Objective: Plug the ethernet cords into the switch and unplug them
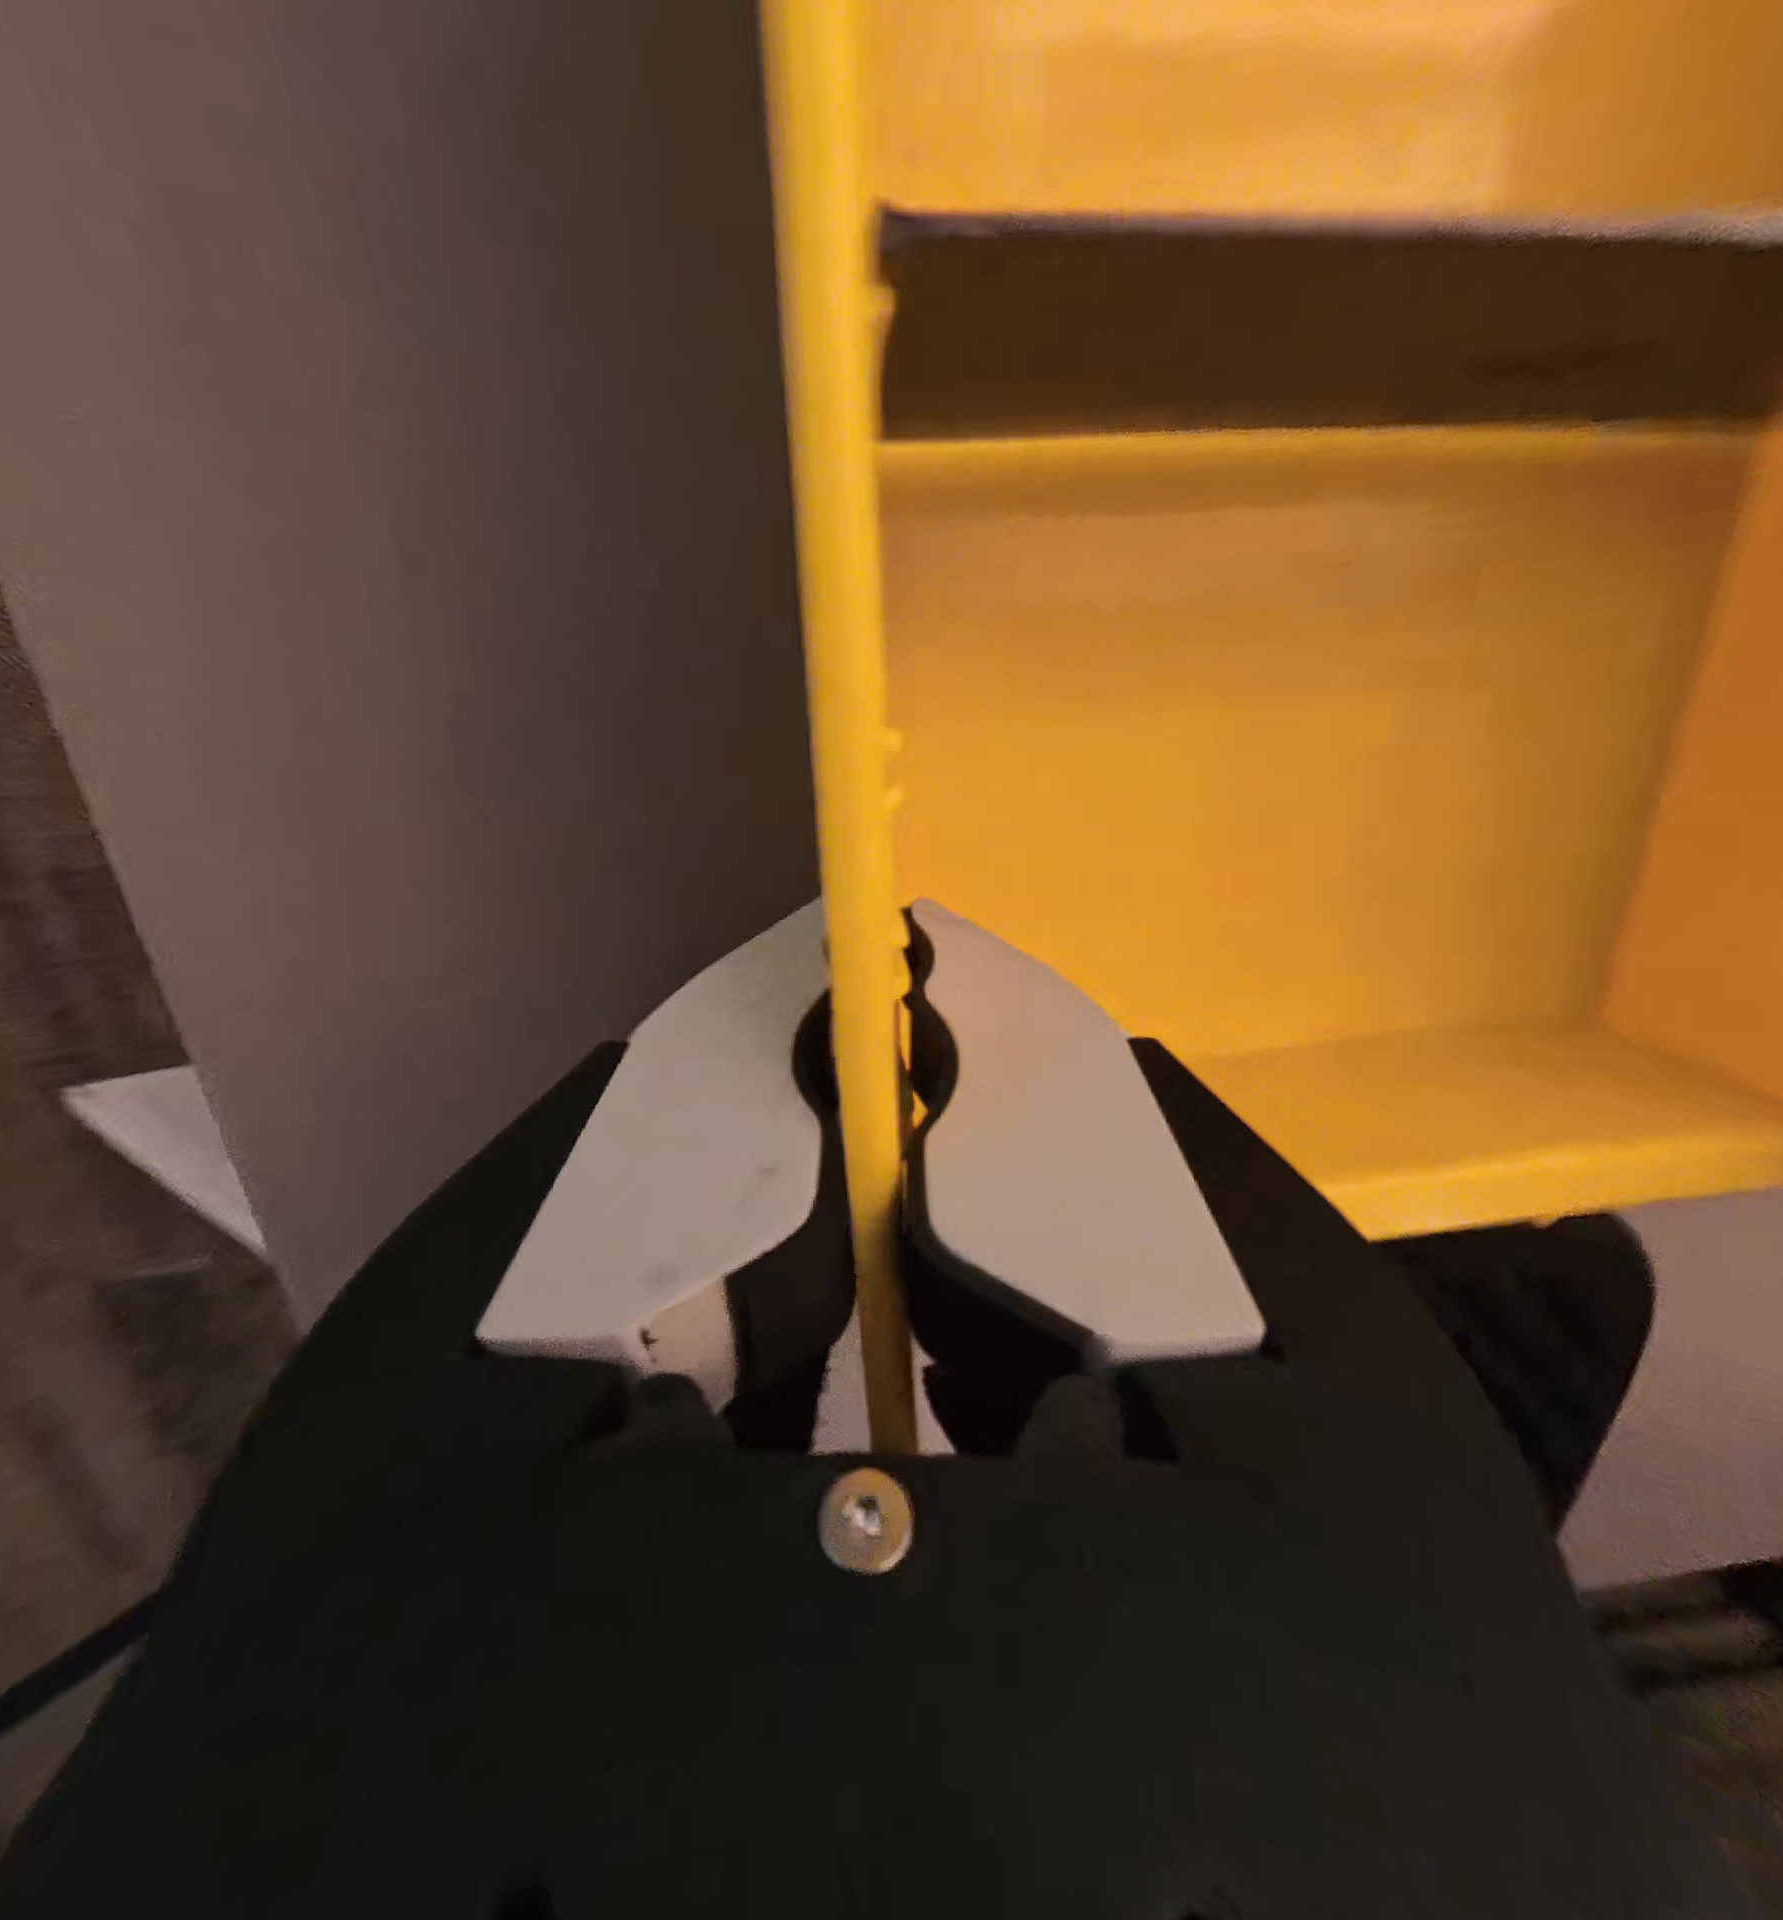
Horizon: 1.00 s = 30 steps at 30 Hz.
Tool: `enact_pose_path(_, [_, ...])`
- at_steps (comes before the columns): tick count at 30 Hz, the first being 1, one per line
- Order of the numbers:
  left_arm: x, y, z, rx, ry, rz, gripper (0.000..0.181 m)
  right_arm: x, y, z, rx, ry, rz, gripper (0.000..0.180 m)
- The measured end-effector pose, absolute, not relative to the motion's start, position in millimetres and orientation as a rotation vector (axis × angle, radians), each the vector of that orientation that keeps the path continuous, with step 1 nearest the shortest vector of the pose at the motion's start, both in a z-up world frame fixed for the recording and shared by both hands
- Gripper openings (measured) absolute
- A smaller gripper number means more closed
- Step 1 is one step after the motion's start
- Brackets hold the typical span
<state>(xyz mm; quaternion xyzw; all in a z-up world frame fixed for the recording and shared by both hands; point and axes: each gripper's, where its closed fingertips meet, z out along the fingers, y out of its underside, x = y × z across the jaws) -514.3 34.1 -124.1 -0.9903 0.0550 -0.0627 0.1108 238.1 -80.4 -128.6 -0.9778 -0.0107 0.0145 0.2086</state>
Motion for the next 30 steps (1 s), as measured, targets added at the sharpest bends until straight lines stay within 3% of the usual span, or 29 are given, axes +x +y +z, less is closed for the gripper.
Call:
enact_pose_path(14, [-385, 6, -124, -3.122, 0.822, -0.135, 0.023, 151, -62, -128, -2.72, -0.3, 0.077, 0.009])
enact_pose_path(20, [-345, -14, -120, -3.108, 1.035, -0.24, 0.024, 146, -59, -122, -2.65, -0.328, 0.01, 0.017])
enact_pose_path(23, [-342, -13, -108, -3.046, 1.022, -0.264, 0.026, 157, -52, -76, -2.427, -0.186, -0.188, 0.029])
enact_pose_path(25, [-341, -9, -91, -2.969, 0.973, -0.291, 0.032, 132, -43, -17, -2.175, -0.171, -0.223, 0.037])
enact_pose_path(28, [-350, 0, -59, -2.843, 0.853, -0.225, 0.04, 17, -31, 51, -1.86, -0.456, 0.049, 0.048])
enact_pose_path(30, [-356, 7, -38, -2.742, 0.78, -0.185, 0.039, -53, -21, 53, -1.914, -0.609, 0.274, 0.055])
